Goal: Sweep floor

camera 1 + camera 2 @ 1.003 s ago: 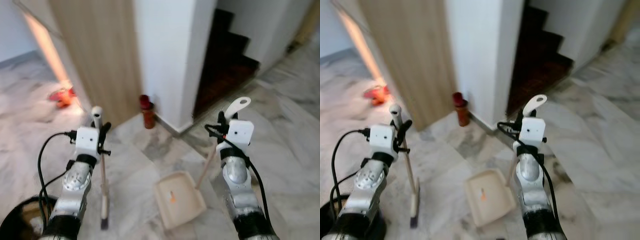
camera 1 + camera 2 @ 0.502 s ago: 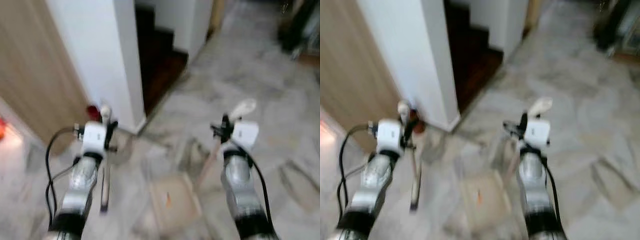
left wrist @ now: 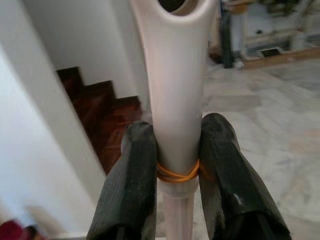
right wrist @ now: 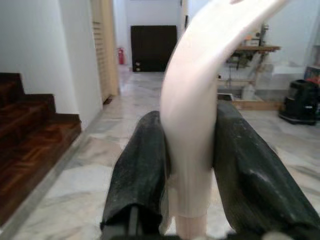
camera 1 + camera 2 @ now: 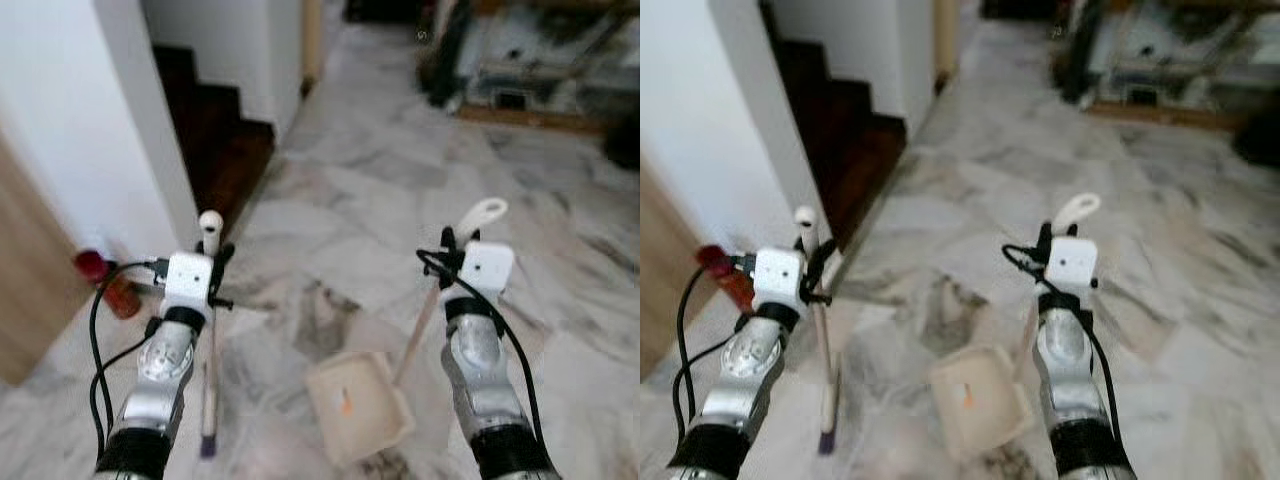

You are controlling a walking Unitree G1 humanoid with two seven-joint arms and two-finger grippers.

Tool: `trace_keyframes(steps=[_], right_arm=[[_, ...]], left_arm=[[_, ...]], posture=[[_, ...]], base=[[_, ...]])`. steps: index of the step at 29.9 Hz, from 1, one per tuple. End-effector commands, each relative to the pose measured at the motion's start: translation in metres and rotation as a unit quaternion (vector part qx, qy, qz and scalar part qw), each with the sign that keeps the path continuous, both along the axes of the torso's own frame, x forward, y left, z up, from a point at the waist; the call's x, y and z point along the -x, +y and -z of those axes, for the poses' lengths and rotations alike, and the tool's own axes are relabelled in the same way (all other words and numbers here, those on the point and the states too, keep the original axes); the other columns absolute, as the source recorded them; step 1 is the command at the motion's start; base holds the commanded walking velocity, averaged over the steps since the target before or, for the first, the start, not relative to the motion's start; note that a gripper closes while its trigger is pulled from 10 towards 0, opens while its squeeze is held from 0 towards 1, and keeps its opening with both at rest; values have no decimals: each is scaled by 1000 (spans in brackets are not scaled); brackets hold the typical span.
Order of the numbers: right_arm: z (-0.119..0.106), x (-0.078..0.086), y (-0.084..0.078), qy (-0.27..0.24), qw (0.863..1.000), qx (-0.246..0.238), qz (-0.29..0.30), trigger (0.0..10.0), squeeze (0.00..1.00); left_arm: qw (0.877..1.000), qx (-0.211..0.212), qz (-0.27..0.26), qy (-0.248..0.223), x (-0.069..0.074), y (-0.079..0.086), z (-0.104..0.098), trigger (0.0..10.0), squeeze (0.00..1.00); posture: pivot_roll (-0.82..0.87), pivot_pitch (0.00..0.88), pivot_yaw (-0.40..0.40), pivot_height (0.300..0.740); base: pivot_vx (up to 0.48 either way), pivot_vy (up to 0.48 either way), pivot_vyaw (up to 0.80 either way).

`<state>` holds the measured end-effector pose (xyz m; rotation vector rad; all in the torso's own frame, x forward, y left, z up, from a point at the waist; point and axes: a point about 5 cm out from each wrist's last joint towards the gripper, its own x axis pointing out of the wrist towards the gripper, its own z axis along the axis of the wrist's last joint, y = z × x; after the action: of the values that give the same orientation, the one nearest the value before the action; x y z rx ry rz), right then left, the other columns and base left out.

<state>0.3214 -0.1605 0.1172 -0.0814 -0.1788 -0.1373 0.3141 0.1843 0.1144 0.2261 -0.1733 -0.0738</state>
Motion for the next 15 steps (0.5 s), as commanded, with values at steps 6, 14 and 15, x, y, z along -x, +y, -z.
trace_keyframes(steps=[6,14,15], right_arm=[[-10,-2,4,-20,1000,-9,-2,10000,0],[-8,2,6,-27,1000,-13,4,10000,0],[-8,2,6,-27,1000,-13,4,10000,0]], left_arm=[[1000,-3,2,-20,-3,-1,-8,10000,0],[1000,-8,7,-15,-5,2,-8,10000,0],[1000,-9,7,-14,-5,2,-8,10000,0]], posture=[[-82,10,39,740],[-92,0,76,740],[-93,0,77,740]], base=[[0,0,-784],[0,0,-488],[0,0,0]])
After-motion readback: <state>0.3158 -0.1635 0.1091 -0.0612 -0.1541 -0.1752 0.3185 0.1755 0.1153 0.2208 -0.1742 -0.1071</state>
